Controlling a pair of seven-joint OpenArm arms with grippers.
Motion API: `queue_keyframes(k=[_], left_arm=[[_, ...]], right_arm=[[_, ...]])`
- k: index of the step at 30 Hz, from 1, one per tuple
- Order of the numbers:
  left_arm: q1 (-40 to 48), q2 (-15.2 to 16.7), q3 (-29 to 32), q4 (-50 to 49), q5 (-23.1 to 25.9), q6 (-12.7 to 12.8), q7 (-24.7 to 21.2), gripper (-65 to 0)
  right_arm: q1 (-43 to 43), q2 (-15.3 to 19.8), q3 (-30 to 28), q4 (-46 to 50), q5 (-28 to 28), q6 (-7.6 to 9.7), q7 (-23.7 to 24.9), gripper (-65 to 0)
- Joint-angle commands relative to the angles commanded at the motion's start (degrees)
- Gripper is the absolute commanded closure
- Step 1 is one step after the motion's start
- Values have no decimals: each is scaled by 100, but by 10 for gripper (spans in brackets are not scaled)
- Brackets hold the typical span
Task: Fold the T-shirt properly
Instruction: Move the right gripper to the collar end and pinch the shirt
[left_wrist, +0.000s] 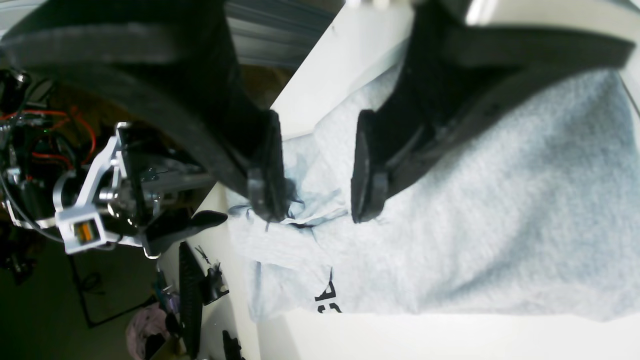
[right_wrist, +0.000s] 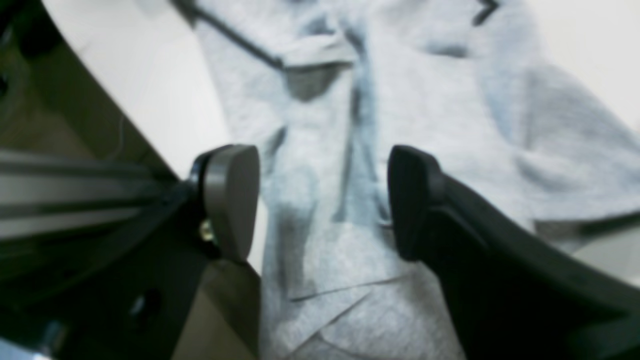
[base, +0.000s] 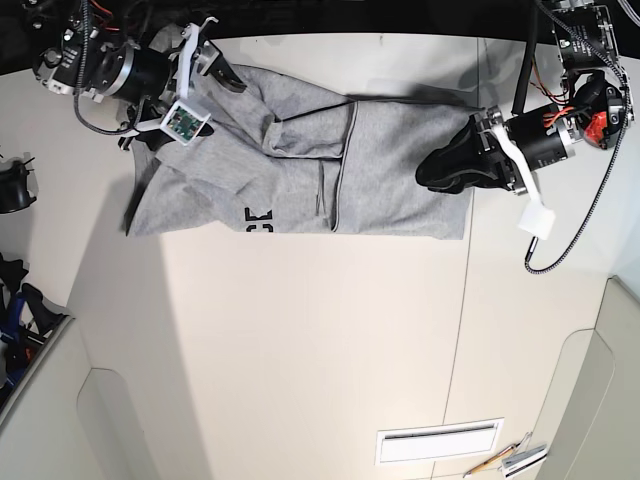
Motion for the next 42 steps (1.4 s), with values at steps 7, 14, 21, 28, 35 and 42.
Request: queue_keyframes(k=[7,14,21,28,35,42], left_arm=[[2,0,0,0,83,0,0,-219],[2,0,0,0,76,0,-2,-219],[7,0,0,0,81,0,7,-219],[4,2,0,0,59,0,4,-219],[2,4,0,0,57,0,0,-219],[4,2,0,0,57,0,0,-219]], right_arm=[[238,0,-1580,280,-1453,-833,-9,-399],[282,2,-2522,181,-2966,-2013,-94,-399],[313,0,-1847,160,-3121,-2809,-175,-399],[485,-162,-579,59,-1904,-2776,146,-349],[487,-334,-522,-841,-1606,-2199,361,0],[485,-334,-522,-1849,-1600,-2129,527,0]])
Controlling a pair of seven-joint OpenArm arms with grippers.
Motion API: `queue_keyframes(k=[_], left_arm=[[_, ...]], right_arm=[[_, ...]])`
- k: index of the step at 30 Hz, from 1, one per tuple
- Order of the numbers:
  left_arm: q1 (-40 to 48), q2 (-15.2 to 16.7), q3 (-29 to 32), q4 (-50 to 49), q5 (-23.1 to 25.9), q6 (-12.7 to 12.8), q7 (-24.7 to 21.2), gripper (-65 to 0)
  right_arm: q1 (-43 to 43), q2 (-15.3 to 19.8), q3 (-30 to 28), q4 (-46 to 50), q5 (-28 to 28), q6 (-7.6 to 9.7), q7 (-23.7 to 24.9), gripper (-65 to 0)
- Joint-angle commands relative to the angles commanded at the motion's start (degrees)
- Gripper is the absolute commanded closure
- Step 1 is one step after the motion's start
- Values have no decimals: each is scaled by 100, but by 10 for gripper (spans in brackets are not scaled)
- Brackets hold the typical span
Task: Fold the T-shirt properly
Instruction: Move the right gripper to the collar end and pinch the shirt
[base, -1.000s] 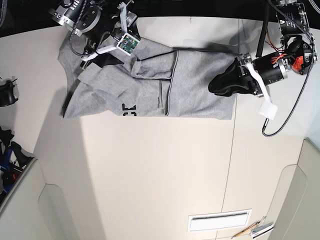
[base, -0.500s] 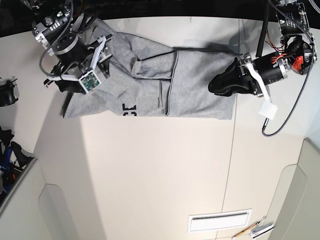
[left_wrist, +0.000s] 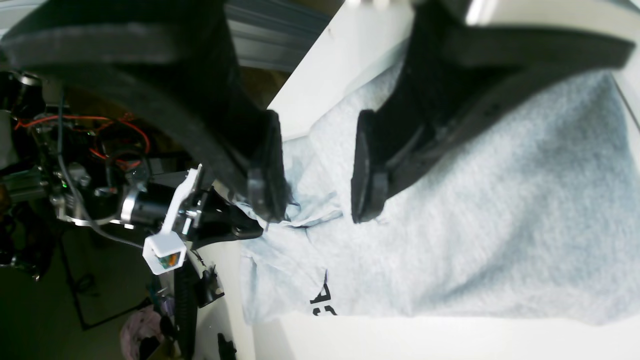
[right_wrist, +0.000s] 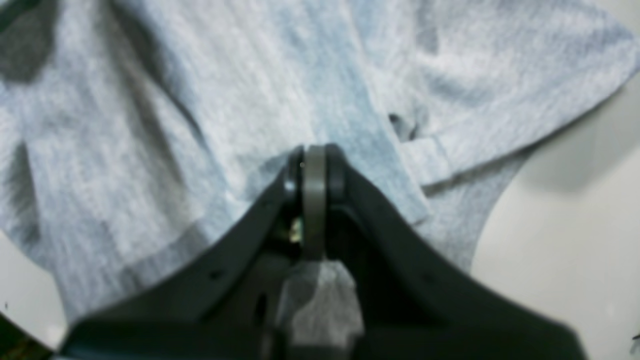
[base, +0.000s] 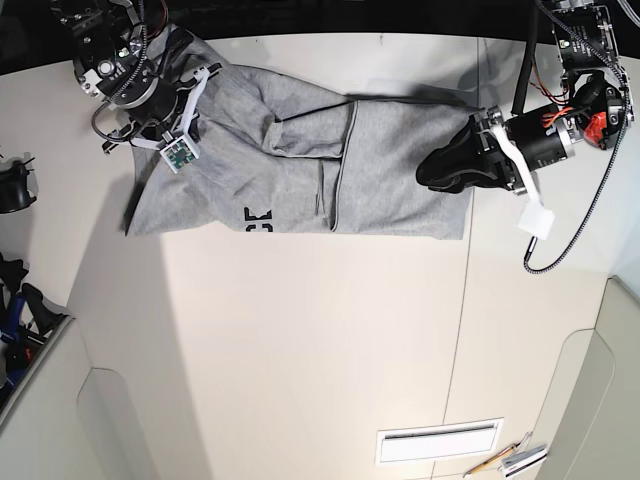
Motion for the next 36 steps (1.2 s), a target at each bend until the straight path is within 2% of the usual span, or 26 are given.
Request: queue_keyframes(k=[5,8,11,12,14,16,22,26,28,31,36], left_arm=[[0,2,0,0,2,0,-44,-219],[-2,0,0,0,9,0,-79,-220],[-2,0,0,0,57,0,-79,-221],[-2,0,0,0,72,0,-79,-221],[-2,-2,0,0,129,0,-79,-221],[-2,0,0,0,136,0,-79,-221],[-4,-2,0,0,219,0,-83,-221],[-4,-2,0,0,216,0,-83,-221],[-4,-2,0,0,216,0,-83,-230],[-4,-2,0,0,219,0,-83,-230],[-4,-2,0,0,212,0,-83,-230]], right_arm=[[17,-2,0,-122,105,-52,4,0],[177,-2,0,142,105,-289,-68,0],[387,-2,2,610,101,-560,-280,-176],[431,0,2,804,94,-595,-367,-211],[442,2,7,1213,79,-588,-527,-219],[411,7,7,1541,114,-452,-743,-219],[-393,264,7,1871,52,37,-756,-226],[-979,778,7,2291,52,146,-758,-307],[-1246,1117,7,2459,-11,151,-772,-310],[-1558,1580,4,2476,-50,363,-793,-310],[-1967,2131,4,2472,-59,590,-831,-313]])
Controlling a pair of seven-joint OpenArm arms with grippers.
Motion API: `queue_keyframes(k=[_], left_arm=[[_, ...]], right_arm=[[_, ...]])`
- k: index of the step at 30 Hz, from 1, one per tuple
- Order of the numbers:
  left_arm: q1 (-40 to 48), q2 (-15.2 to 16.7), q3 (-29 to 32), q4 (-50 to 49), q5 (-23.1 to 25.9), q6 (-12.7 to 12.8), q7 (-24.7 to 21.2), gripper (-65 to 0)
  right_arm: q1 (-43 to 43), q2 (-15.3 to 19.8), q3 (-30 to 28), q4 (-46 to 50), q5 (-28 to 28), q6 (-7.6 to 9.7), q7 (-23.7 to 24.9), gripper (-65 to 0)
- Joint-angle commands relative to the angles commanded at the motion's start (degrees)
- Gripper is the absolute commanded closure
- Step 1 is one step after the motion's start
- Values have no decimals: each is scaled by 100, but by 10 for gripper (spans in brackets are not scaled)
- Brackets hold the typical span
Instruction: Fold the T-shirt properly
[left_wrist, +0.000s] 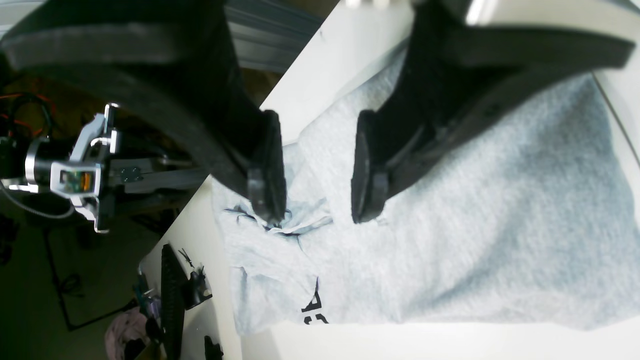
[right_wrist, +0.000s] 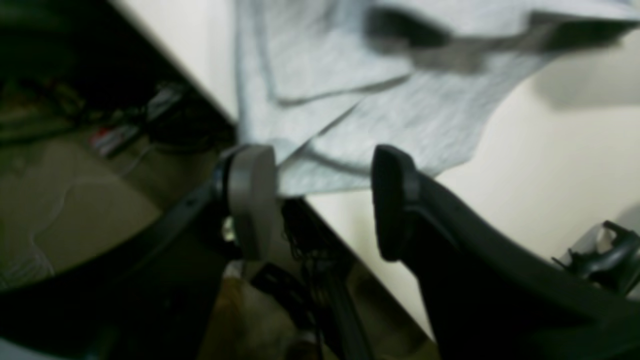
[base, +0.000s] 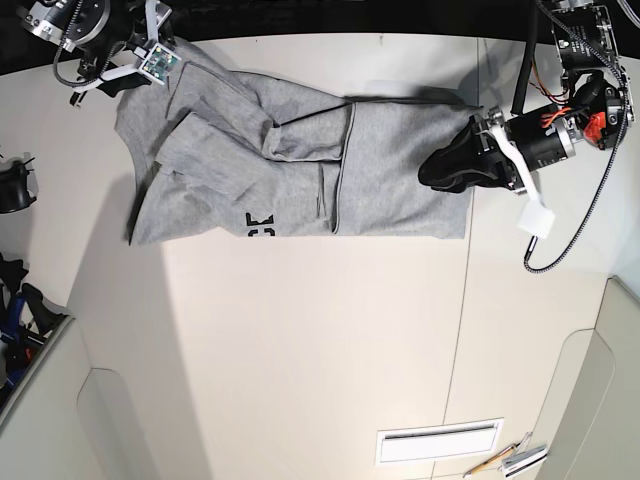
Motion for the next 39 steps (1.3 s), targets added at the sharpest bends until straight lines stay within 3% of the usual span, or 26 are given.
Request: queue_keyframes(k=[2,4,9,19,20,24,31,33,37,39], left_arm=[[0,0,0,0,-13,0,0,-230],[2,0,0,0,-17,0,0,-230],[2,0,0,0,-20,0,0,-230],[2,2,0,0,-63,0,-2,-230],[4,2,0,0,-72,0,-2,-230],[2,2,0,0,-173,0,0,-230],[2,2,0,0,-173,0,2,-230],[2,2,0,0,-170,0,4,-230],[4,2,0,0,-173,0,2,-230],[2,2,0,0,-173,0,2,-230]], right_arm=[[-68,205,0,-35,39,166,-9,-397],[-63,319,0,-131,79,219,-9,-451],[-61,315,-4,-404,426,551,-2,-451],[-48,291,-7,-664,479,643,238,-441],[-46,262,-7,-667,481,643,256,-407],[-46,184,-11,-667,481,640,282,-168],[-31,168,-13,-769,483,627,511,-63],[-31,168,-22,-890,483,625,511,-85],[-31,118,-22,-914,479,575,549,-314],[-22,-42,-24,-916,457,579,621,-322]])
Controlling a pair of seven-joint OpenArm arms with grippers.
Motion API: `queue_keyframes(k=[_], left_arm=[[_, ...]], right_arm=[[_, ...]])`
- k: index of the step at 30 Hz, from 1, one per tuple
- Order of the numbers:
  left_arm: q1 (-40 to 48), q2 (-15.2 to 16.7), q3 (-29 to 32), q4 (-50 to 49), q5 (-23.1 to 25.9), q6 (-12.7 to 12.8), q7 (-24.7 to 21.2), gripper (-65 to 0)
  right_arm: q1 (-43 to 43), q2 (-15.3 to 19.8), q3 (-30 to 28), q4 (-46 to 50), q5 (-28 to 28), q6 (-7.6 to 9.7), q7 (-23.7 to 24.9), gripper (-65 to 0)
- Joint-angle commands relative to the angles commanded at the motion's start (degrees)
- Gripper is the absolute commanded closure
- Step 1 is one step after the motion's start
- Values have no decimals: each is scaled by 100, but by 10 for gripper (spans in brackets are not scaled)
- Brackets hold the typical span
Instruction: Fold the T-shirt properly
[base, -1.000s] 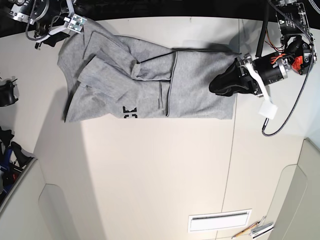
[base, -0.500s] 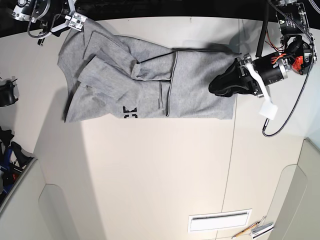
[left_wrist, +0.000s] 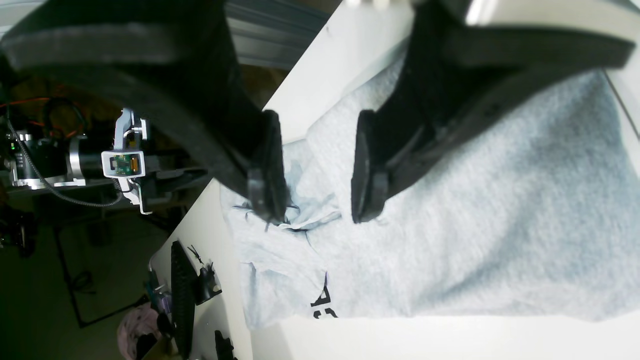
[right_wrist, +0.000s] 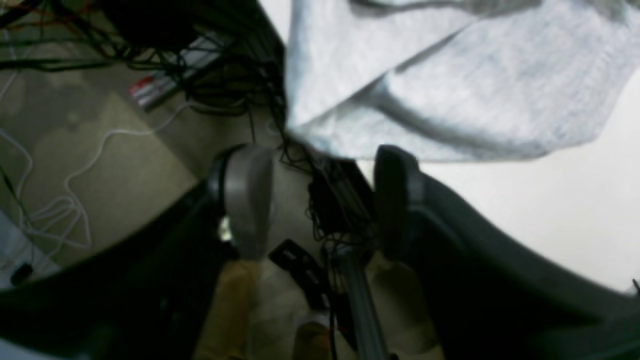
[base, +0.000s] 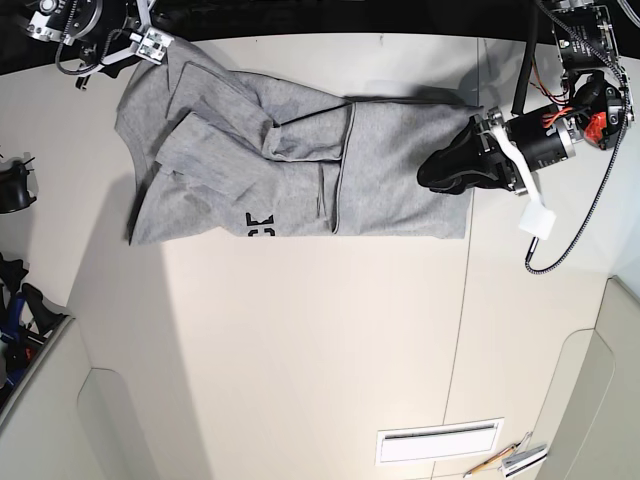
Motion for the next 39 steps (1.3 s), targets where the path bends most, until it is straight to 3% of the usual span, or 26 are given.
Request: queue_keyframes(k=[3,7,13,16,22,28,36,39], left_arm=[[0,0,0,0,-37,0,0,-230],[0,0,0,0,-35,0,2,-230],[0,0,0,0,-35,0,4,-230],[0,0,0,0,-35,0,4,-230],[0,-2,0,0,-35,0,4,-230],[0,-2,0,0,4,0,4,-230],[2,-2,0,0,7,0,4,-230],[0,-2,0,0,7,0,4,-230]], right_arm=[[146,-249,-61,-44,-61,33,0,-321],[503,-275,-374,-238,-153,0,-7,-319],[756,-275,-656,-267,-337,-52,-28,-71],[756,-275,-656,-264,-452,-52,-28,0],[960,-275,-656,-254,-450,-44,-55,0],[1537,-269,-656,-254,-306,-35,-459,0],[2142,-260,-656,-256,-79,299,-455,0],[2389,-262,-658,-264,70,328,-452,0]])
